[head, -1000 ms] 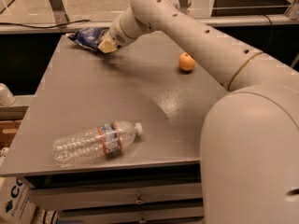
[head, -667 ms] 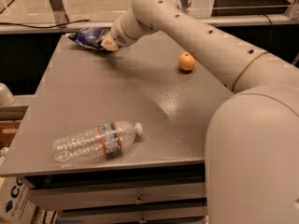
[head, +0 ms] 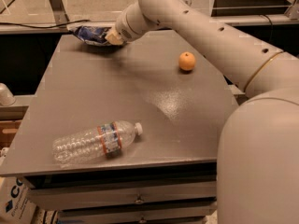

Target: Move blue chip bag near orange

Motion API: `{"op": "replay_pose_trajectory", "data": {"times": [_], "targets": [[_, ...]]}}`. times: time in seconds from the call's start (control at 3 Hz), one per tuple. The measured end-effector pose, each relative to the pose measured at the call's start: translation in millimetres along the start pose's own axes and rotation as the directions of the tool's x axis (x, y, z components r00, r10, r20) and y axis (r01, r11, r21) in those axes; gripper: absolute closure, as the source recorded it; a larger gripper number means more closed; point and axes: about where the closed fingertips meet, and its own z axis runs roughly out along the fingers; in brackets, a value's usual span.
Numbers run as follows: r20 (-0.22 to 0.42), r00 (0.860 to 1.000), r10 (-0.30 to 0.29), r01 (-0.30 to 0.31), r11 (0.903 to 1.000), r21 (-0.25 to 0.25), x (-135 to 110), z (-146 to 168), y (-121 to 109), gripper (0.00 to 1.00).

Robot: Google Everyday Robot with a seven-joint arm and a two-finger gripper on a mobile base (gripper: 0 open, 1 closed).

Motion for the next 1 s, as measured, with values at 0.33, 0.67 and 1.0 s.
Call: {"op": "replay_pose_trajectory", "data": {"times": [0.33,0.67,1.0], "targets": [[-0.006,1.0,-0.027,0.027,0.9963,0.081,-9,-27,-28,1.0],[-0.059,0.997,-0.039,0.048,0.9869,0.154,0,-54,-57,1.0],[-0.127,0.992,-0.025,0.053,0.9742,0.22,23,-82,-83,1.0]]}}
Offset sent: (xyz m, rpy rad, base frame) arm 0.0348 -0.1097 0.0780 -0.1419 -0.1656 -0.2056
